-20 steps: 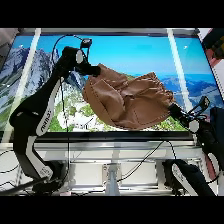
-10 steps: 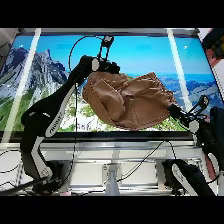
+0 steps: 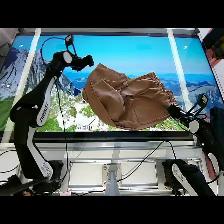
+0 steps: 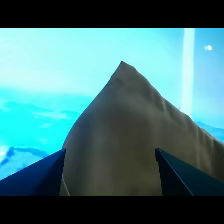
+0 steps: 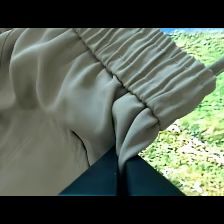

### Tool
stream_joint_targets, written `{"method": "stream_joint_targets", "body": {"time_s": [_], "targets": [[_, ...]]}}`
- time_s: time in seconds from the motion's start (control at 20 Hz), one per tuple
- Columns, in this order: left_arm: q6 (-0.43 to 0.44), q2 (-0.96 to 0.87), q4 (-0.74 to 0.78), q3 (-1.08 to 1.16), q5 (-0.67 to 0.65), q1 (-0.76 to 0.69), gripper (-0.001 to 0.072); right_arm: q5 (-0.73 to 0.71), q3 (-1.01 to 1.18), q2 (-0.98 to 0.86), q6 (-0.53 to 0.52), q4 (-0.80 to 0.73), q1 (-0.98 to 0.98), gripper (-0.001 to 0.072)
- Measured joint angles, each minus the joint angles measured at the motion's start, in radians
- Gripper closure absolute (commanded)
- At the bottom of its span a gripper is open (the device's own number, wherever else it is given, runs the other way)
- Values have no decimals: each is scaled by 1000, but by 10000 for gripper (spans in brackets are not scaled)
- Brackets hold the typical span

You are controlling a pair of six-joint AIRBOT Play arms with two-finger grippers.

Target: Fold the clothes and pants, and hang the long-sleeved shirts on hangers.

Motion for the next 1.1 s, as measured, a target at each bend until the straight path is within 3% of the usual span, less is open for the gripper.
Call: {"method": "stream_joint_targets", "body": {"time_s": [0.15, 0.4, 0.45, 0.5, 0.65, 0.75, 0.8, 0.85, 0.9, 0.95, 1.1], "targets": [[126, -33, -79, 0, -23, 45, 60, 1, 0, 0, -4, 0, 0, 668], [230, -73, -102, 0, -118, 60, 65, 5, 0, 0, -6, 1, 0, 667], [247, -78, -102, 0, -144, 59, 153, 6, 0, 0, -7, 2, 0, 668], [256, -81, -102, 0, -169, 57, 196, 6, 0, 0, -7, 2, 0, 667], [282, -86, -63, 0, -250, 38, 209, 7, 0, 0, -7, 4, 0, 667], [293, -87, -8, 0, -279, 21, 370, 7, 0, 0, -7, 6, 0, 667], [296, -87, 13, 0, -285, 12, 379, 7, 0, 1, -7, 7, 0, 667], [297, -87, 26, 0, -286, 3, 436, 8, 0, 1, -7, 7, 0, 667], [298, -87, 38, 0, -283, -7, 529, 8, 0, 2, -7, 8, 0, 667], [299, -88, 48, 0, -278, -15, 685, 8, 0, 2, -7, 8, 0, 667], [301, -87, 65, 1, -254, -36, 681, 8, 1, 2, -7, 10, 0, 668]]}}
